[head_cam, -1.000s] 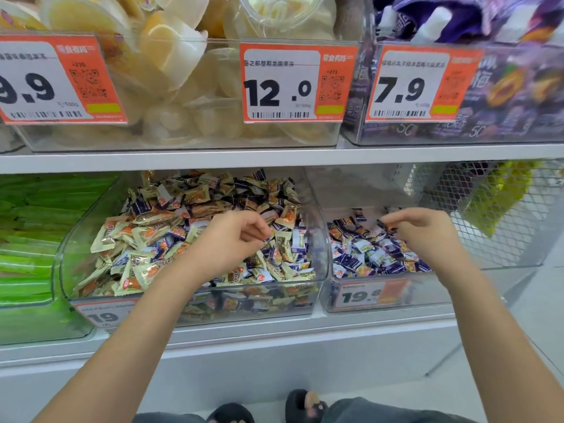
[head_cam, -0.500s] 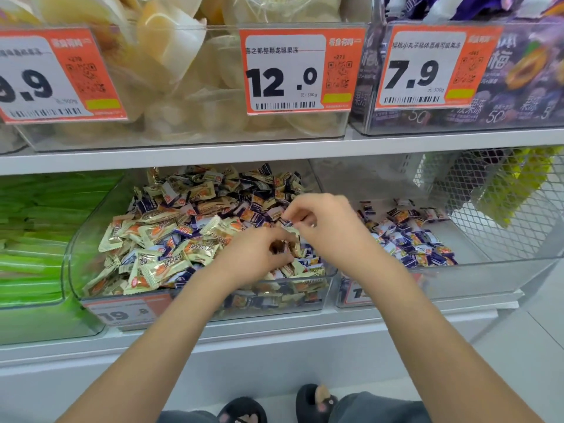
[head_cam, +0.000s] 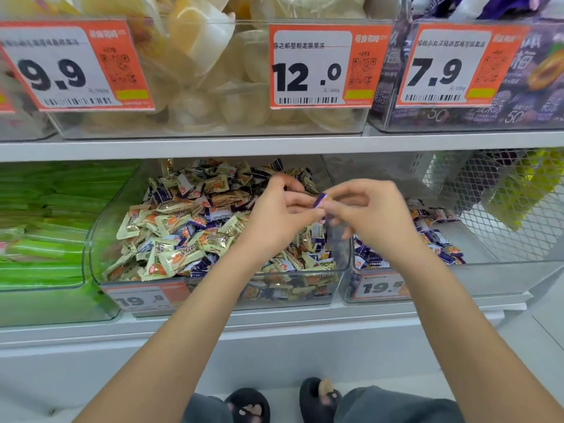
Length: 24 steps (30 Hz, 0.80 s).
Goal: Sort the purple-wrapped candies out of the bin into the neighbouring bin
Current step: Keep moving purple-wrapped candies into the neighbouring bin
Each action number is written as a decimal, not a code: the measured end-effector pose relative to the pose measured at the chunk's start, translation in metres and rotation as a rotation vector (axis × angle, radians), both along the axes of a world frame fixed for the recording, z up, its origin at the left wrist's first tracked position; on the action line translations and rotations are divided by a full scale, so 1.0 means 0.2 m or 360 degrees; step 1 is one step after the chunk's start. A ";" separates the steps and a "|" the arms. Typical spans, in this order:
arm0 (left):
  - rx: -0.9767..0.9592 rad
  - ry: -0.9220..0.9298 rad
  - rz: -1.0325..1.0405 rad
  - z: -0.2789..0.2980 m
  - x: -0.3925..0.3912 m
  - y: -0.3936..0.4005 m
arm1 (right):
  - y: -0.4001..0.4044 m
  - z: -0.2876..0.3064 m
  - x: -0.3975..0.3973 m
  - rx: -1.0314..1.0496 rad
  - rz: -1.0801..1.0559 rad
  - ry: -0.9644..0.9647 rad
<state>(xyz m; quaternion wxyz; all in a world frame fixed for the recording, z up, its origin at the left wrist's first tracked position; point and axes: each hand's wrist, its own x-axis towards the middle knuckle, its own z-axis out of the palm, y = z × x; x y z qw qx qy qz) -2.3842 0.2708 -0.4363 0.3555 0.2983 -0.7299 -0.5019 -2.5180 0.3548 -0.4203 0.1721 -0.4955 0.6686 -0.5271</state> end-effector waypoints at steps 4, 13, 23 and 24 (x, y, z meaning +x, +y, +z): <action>-0.0385 -0.0658 -0.0234 -0.07 -0.05 0.01 | 0.06 0.00 -0.14 -0.0101 -0.0527 -0.0012; -0.0931 -0.1562 -0.0497 -0.15 -0.11 -0.05 | 0.09 0.00 -0.14 0.0040 -0.0489 0.0202; -0.0616 -0.1085 -0.0561 -0.16 -0.05 -0.07 | 0.07 0.01 -0.13 0.0088 -0.0385 0.0142; -0.0537 -0.0977 -0.0511 -0.15 -0.04 -0.07 | 0.07 0.01 -0.13 0.0086 -0.0376 0.0135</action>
